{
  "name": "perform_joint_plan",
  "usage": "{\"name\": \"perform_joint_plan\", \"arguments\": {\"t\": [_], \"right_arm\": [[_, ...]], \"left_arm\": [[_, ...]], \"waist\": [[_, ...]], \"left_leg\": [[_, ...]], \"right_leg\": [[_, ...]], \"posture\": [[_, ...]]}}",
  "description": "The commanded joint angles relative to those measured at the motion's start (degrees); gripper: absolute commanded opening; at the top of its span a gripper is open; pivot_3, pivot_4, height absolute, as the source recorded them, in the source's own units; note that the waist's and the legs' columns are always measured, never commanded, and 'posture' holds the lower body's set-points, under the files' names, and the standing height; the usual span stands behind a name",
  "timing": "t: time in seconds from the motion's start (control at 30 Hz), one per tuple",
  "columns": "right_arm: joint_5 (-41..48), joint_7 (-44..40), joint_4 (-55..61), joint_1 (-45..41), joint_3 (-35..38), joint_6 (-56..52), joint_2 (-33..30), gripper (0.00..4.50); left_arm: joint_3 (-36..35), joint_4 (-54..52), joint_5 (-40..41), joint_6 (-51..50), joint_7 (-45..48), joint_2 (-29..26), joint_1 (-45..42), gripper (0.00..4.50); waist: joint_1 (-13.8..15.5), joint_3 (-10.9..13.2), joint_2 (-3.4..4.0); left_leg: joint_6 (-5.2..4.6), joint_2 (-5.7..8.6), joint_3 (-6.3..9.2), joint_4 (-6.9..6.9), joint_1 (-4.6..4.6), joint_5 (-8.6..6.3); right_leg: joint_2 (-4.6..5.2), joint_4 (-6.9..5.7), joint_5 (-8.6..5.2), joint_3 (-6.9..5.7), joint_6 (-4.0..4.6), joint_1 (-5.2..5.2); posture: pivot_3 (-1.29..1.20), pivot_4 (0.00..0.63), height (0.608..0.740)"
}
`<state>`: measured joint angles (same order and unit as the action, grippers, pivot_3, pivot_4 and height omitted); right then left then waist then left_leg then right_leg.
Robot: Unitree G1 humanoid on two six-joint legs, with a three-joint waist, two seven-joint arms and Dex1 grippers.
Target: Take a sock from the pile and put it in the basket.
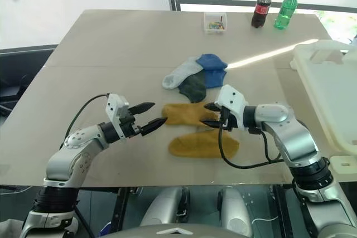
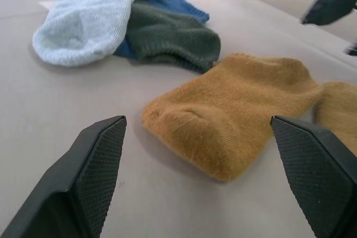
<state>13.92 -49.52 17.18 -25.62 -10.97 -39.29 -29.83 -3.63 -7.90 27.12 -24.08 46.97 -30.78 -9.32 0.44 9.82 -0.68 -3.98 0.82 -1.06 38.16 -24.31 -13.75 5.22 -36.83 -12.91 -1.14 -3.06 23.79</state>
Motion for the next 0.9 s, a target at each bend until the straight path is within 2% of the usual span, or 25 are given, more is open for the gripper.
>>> {"name": "perform_joint_plan", "arguments": {"t": [0.03,0.2,0.23,0.3,0.4,0.43,0.5,0.53,0.7,0.8,0.9], "right_arm": [[-1.8,5.7,-3.2,-1.0,-0.2,-3.8,1.9,2.20],[-3.4,7.5,-7.8,-1.2,-2.1,-2.7,3.6,2.20],[-3.8,7.4,-8.4,-1.0,-2.8,-2.3,3.5,2.01],[-3.4,7.3,-8.9,-0.6,-2.8,-2.4,3.8,1.44],[-3.6,7.1,-9.0,-0.4,-3.2,-2.1,3.6,0.02],[-3.8,7.0,-9.0,-0.2,-3.4,-1.9,3.4,0.00],[-4.3,6.7,-9.0,0.1,-3.7,-1.4,2.7,0.00],[-4.3,6.6,-8.9,0.2,-3.7,-1.3,2.4,0.00],[-3.2,4.8,-6.3,1.2,-2.5,-1.2,-0.2,0.00],[2.1,2.6,-0.8,2.3,1.4,-3.4,-1.2,0.00],[7.7,1.9,6.3,3.3,5.5,-8.9,-2.8,0.00]], "left_arm": [[2.2,0.2,-1.1,-3.2,-1.6,0.4,-2.7,4.41],[4.5,2.8,-2.6,-4.7,-3.5,2.9,-5.1,4.41],[5.0,3.2,-2.9,-4.9,-3.6,3.2,-5.2,3.86],[5.2,3.5,-3.2,-5.1,-3.8,3.8,-5.1,3.19],[4.9,3.6,-3.0,-5.5,-3.9,4.5,-5.2,1.78],[4.8,3.5,-2.9,-5.9,-4.0,4.7,-5.2,1.45],[4.7,3.2,-3.2,-6.7,-3.9,4.4,-4.9,0.35],[4.6,3.1,-3.2,-6.9,-3.9,4.2,-4.6,0.04],[3.0,-1.7,1.8,-9.8,-2.5,5.2,-3.6,0.04],[1.0,-7.5,9.3,-14.4,-1.5,5.8,-2.9,0.04],[-1.2,-13.1,16.1,-19.8,-0.4,3.5,-1.3,0.04]], "waist": [[0.4,0.0,0.00],[0.3,0.0,0.00],[0.3,0.0,0.00],[0.3,0.0,0.01],[0.3,0.0,0.01],[0.3,0.0,0.00],[0.3,0.0,0.00],[0.3,0.0,0.01],[0.3,0.0,0.00],[0.4,0.0,-0.01],[0.2,0.0,-0.01]], "left_leg": [[0.00,0.01,0.00,0.00,-0.02,0.00],[0.24,0.10,0.00,0.07,-0.39,0.16],[0.24,0.10,0.00,0.07,-0.40,0.17],[0.24,0.11,-0.01,0.07,-0.39,0.17],[0.23,0.09,-0.01,0.08,-0.33,0.17],[0.22,0.09,-0.01,0.09,-0.32,0.17],[0.21,0.09,0.01,0.16,-0.32,0.17],[0.18,0.09,0.01,0.16,-0.30,0.15],[0.07,0.10,0.03,0.18,-0.25,0.09],[0.08,0.11,0.11,0.22,-0.36,0.10],[0.09,0.07,0.14,0.23,-0.37,0.10]], "right_leg": [[0.00,-0.01,0.00,-0.01,0.00,0.01],[-0.02,0.00,0.06,-0.05,-0.09,0.25],[-0.02,0.00,0.06,-0.07,-0.09,0.25],[-0.10,0.00,0.06,-0.15,-0.10,0.25],[-0.20,-0.01,0.05,-0.31,-0.10,0.19],[-0.22,-0.02,0.06,-0.33,-0.10,0.18],[-0.30,-0.04,0.06,-0.36,-0.11,0.14],[-0.32,-0.04,0.06,-0.36,-0.11,0.13],[-0.33,-0.05,0.05,-0.39,-0.12,0.04],[-0.29,-0.02,0.05,-0.46,-0.12,0.06],[-0.15,-0.02,0.05,-0.43,-0.12,0.06]], "posture": [[0.00,0.150,0.729],[0.00,0.150,0.729],[0.00,0.150,0.729],[0.00,0.150,0.729],[0.00,0.150,0.729],[0.00,0.150,0.729],[0.00,0.150,0.729],[0.00,0.150,0.729],[0.00,0.150,0.729],[0.00,0.150,0.729],[0.00,0.150,0.729]]}}
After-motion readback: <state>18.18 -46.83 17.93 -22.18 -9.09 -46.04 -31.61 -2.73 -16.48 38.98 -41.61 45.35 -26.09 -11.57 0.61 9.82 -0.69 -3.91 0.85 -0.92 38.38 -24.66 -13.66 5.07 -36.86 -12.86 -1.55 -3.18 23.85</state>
